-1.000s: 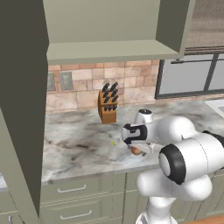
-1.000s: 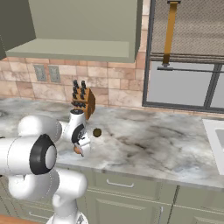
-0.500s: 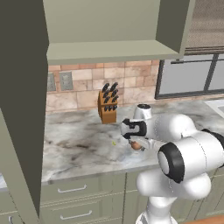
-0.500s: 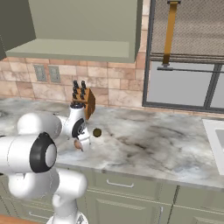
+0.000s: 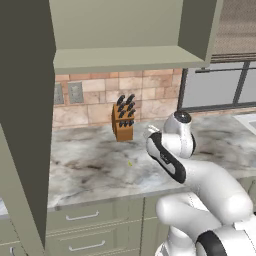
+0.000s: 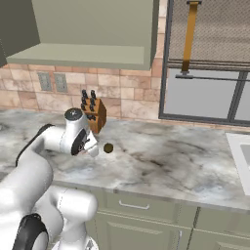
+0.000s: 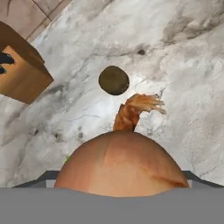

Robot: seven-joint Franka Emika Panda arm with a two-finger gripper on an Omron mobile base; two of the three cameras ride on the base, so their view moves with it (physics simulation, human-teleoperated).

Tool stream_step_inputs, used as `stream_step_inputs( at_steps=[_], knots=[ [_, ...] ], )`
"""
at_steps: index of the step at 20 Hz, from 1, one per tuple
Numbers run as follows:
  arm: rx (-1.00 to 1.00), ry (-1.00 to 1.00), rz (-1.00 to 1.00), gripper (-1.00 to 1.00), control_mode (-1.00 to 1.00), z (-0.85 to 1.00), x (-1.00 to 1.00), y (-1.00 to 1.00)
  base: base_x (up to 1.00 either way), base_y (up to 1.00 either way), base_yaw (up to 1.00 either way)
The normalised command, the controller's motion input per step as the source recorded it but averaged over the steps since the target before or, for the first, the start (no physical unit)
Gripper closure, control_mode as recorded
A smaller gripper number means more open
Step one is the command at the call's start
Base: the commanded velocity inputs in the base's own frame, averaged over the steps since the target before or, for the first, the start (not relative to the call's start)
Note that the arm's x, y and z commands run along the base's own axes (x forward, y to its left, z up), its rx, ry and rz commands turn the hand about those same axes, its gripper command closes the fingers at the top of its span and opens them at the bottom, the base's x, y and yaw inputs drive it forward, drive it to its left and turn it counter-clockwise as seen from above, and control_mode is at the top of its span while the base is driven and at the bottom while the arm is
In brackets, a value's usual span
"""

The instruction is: Pick the kiwi, lemon wedge, onion from the counter and place them in the cabinet. Then close the cabinet.

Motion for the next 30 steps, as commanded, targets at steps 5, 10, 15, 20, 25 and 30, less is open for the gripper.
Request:
stream_step_inputs(
  at_steps=[5,10,15,20,25,30],
  knots=[
    [-0.08,-0.32,0.26,1.0,-1.0,1.0,-0.26,-0.03,0.0,0.0,0.0],
    [-0.2,-0.21,0.2,1.0,-1.0,1.0,-0.37,-0.01,0.0,0.0,0.0],
    [-0.24,-0.03,0.08,1.0,-1.0,1.0,-0.19,-0.01,0.0,0.0,0.0],
    [-0.12,0.0,0.01,1.0,-1.0,1.0,-0.02,-0.21,0.0,0.0,0.0],
    [-0.05,0.0,0.0,1.0,-1.0,1.0,-0.05,-0.5,0.0,0.0,0.0],
    [-0.03,-0.01,0.0,1.0,-1.0,1.0,0.0,-0.29,0.0,0.0,0.0]
  ],
)
